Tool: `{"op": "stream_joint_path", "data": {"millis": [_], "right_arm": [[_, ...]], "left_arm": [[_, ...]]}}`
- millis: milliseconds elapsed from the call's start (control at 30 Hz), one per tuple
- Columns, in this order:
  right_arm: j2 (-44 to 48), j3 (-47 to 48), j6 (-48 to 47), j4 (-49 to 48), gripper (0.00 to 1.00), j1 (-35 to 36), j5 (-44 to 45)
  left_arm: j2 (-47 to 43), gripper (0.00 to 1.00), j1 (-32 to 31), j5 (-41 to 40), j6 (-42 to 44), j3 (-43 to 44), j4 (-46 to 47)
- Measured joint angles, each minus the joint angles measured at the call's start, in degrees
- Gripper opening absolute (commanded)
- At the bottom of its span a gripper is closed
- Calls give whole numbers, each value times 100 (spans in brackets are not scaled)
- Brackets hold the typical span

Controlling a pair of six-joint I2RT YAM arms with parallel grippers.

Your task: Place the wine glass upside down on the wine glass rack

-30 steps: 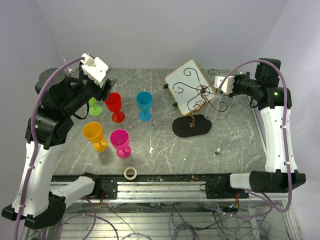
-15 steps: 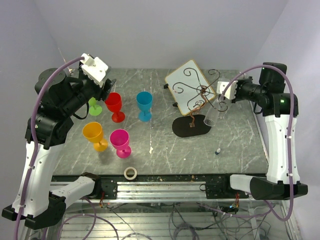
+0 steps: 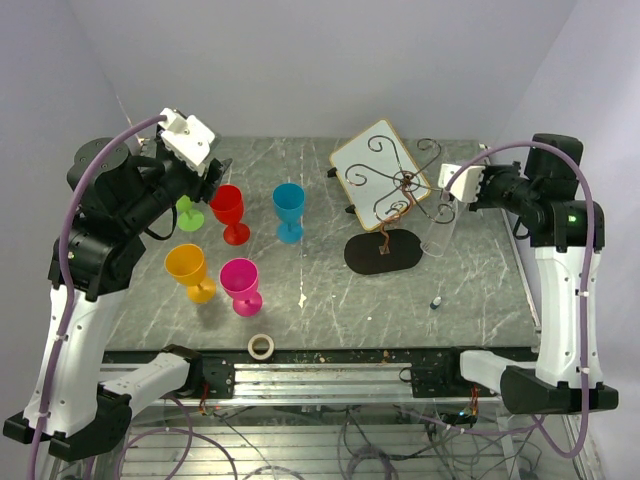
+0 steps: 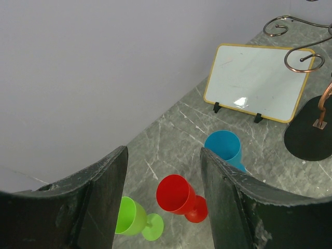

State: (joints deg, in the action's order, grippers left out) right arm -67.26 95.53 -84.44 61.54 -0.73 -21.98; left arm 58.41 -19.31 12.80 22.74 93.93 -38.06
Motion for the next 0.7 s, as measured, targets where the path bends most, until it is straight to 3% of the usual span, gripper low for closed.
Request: {"op": "stream_joint_path", "data": {"millis": [267, 700], "right_arm": [[15, -334, 151, -166, 0, 0, 476], [-162, -494, 197, -522, 2, 0, 332]], "left_arm": [[-2, 68, 11, 35, 0, 0, -2], [-2, 68, 48, 48, 9, 0, -2]]}}
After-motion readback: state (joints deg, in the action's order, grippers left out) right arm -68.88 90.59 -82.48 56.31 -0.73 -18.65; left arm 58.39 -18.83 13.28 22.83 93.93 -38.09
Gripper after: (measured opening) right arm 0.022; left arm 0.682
